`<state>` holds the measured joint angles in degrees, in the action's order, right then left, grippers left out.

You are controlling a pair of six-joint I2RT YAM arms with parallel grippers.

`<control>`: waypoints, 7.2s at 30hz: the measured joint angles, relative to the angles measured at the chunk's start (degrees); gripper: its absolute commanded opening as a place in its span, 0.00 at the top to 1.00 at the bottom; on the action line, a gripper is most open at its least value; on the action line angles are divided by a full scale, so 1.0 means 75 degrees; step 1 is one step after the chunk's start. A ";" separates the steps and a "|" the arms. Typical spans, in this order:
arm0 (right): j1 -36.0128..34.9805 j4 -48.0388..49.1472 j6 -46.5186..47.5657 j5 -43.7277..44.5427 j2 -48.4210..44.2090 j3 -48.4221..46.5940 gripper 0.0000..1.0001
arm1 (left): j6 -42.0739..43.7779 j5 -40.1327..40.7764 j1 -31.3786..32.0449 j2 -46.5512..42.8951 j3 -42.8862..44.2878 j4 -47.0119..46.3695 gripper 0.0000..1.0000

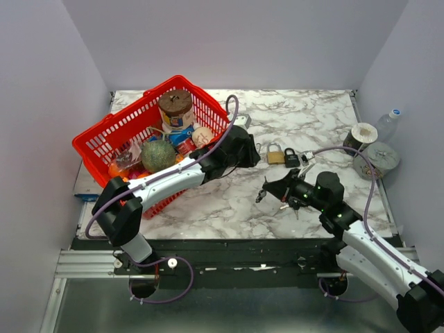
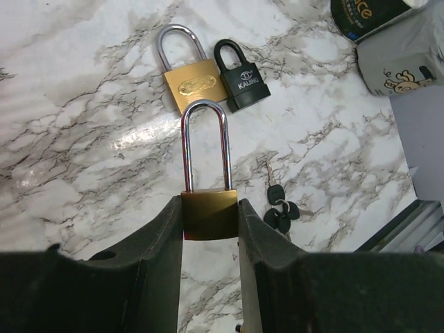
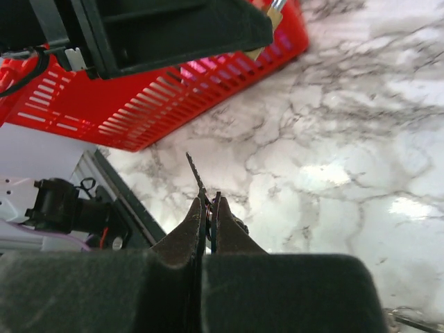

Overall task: Unlock with the key
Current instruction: Unlock the lock.

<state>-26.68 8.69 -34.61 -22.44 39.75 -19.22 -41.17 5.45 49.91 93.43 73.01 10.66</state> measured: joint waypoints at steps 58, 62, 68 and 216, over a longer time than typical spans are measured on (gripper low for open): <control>-0.0635 0.0898 -0.1781 0.0533 0.3710 -0.1556 0.99 | -0.0099 0.0213 -0.0038 -0.0717 -0.1122 -0.0729 1.00; -0.0635 0.0898 -0.1813 0.0574 0.3716 -0.1556 0.99 | -0.0099 0.0216 -0.0038 -0.0717 -0.1139 -0.0731 1.00; -0.0635 0.0898 -0.1920 0.0673 0.3716 -0.1556 0.99 | -0.0099 0.0219 -0.0032 -0.0717 -0.1154 -0.0749 1.00; -0.0189 0.1300 -0.0921 0.0685 0.3413 -0.2428 0.99 | 0.0227 0.1955 0.0560 -0.1381 -0.1527 -0.2410 1.00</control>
<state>-28.10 18.44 -41.52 -17.30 65.34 -37.43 -39.46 20.12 54.11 83.07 61.56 -7.42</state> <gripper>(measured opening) 0.022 0.387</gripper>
